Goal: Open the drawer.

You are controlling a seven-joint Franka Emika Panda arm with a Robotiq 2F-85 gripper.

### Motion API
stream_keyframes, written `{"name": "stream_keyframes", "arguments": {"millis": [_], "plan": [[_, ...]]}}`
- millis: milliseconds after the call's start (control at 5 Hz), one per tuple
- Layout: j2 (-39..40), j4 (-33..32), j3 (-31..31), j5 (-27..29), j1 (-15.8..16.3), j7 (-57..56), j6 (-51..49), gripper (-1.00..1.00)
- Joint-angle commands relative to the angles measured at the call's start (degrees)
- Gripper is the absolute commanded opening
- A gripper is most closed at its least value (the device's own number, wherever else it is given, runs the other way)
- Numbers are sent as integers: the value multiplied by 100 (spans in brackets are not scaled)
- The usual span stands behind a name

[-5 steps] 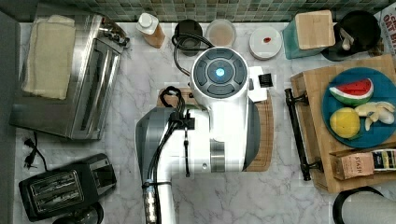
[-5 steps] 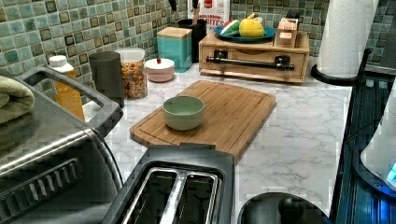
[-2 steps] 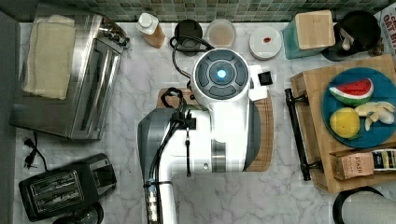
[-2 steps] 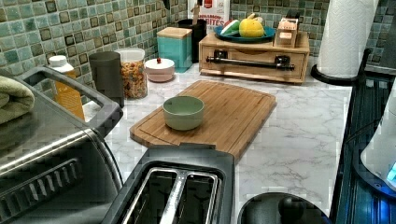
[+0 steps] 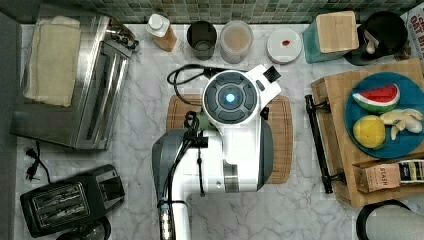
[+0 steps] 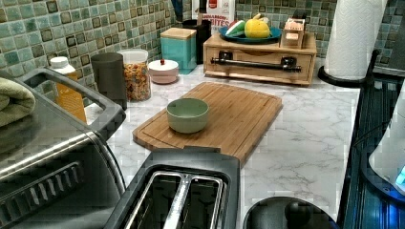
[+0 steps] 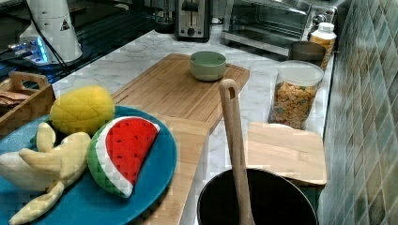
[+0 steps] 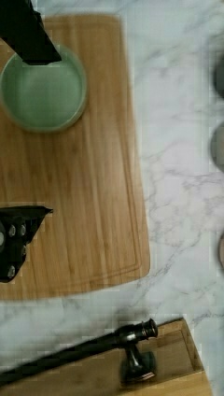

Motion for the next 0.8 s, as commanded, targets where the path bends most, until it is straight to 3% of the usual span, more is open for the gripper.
{"name": "stream_keyframes", "arguments": {"millis": [200, 600, 800], "plan": [[-713, -1167, -415, -207, -237, -2097, 422, 100], [-771, -1824, -743, -686, -396, -2807, 1389, 100], [-592, -1969, -967, -552, -549, -3346, 1965, 100]]}}
